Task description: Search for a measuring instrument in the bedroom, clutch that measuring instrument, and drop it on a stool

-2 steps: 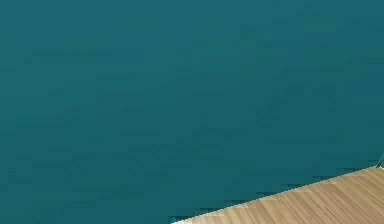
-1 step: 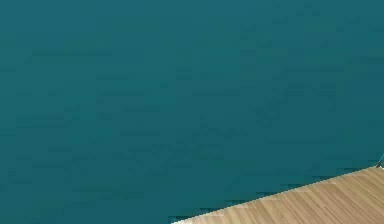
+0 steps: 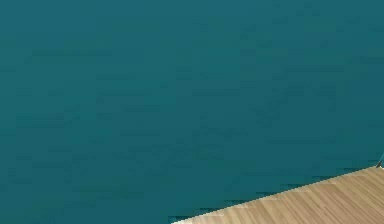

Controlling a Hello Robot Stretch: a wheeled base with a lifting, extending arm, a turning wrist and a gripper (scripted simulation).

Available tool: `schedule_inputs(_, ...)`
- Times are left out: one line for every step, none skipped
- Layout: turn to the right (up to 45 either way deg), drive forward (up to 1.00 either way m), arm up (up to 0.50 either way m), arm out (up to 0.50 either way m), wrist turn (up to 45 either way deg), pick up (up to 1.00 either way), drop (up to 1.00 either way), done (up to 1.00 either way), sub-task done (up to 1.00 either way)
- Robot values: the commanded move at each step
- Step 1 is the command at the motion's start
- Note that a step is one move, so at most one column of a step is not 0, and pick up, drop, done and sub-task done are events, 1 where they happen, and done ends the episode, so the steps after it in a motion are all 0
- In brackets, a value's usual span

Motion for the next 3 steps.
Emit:
schedule_inputs(0.0,0.00,0.04,0.00,0.0,0.00,0.00,0.00,0.00)
schedule_inputs(0.0,0.00,0.00,0.00,-45.0,0.00,0.00,0.00,0.00)
schedule_inputs(0.0,0.00,0.00,0.00,-36.0,0.00,0.00,0.00,0.00)
